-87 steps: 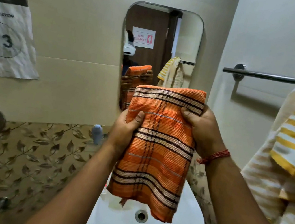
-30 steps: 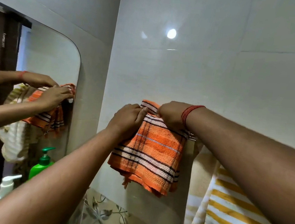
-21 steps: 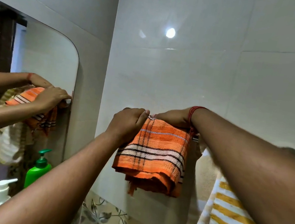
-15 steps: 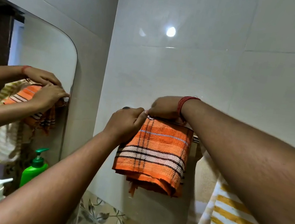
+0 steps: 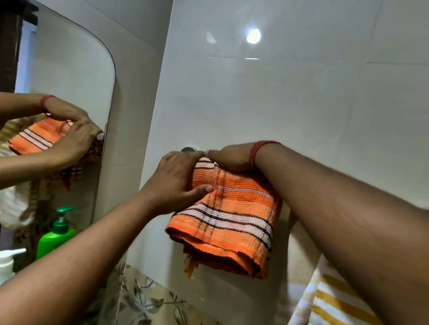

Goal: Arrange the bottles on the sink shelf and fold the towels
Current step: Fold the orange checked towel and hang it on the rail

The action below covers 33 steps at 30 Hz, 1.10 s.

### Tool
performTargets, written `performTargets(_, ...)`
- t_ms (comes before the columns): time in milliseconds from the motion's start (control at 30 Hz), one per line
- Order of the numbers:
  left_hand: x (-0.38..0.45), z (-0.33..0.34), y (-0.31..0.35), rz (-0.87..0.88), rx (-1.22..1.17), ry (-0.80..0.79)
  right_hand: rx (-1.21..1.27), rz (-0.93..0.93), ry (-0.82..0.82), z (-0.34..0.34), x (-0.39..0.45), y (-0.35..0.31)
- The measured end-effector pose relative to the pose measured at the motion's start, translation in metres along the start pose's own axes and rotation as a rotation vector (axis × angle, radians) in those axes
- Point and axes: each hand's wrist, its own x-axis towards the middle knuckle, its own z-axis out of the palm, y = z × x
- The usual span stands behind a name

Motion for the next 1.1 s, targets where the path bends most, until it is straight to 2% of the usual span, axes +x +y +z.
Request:
performTargets(133,-0.011,-0.005,-0.010,-0.024,0.002,-0.023,-0.336,-0.034,0.044,0.006,-0.027,0.012)
performTargets(300,-0.009,-0.012,-0.003,-0.073,-0.008,-0.061,-0.371,-0.030,0.298,0.024,-0.045,0.029)
performTargets(367,-0.007,-0.018,0.004,-0.157,-0.131,-0.077,-0.399,-0.029,0.347,0.029,-0.043,0.025)
performTargets(467,-0.002,-0.027,0.024,-0.268,-0.470,0.016,-0.285,-0.041,0.236,0.019,-0.049,0.027)
performTargets(500,-0.002,-0.028,0.031,-0.221,-0.451,0.044,-0.241,-0.032,0.185,0.012,-0.055,0.030)
performTargets(567,-0.001,-0.022,0.040,-0.069,-0.236,0.015,-0.239,-0.004,0.125,0.005,-0.065,0.036)
performTargets(667,-0.002,-0.006,0.046,0.029,0.045,-0.082,-0.274,0.029,0.159,0.014,-0.072,0.040)
performTargets(767,-0.003,0.002,0.039,0.091,0.150,-0.037,-0.350,0.019,0.325,0.030,-0.071,0.043)
performTargets(900,-0.002,0.000,0.034,0.131,0.220,-0.031,-0.415,0.037,0.428,0.041,-0.090,0.041)
performTargets(1000,-0.014,-0.001,0.045,0.034,0.157,0.039,-0.418,-0.021,0.729,0.063,-0.127,0.038)
performTargets(1100,-0.034,0.003,0.079,0.052,-0.019,0.259,-0.241,-0.067,1.041,0.102,-0.171,0.041)
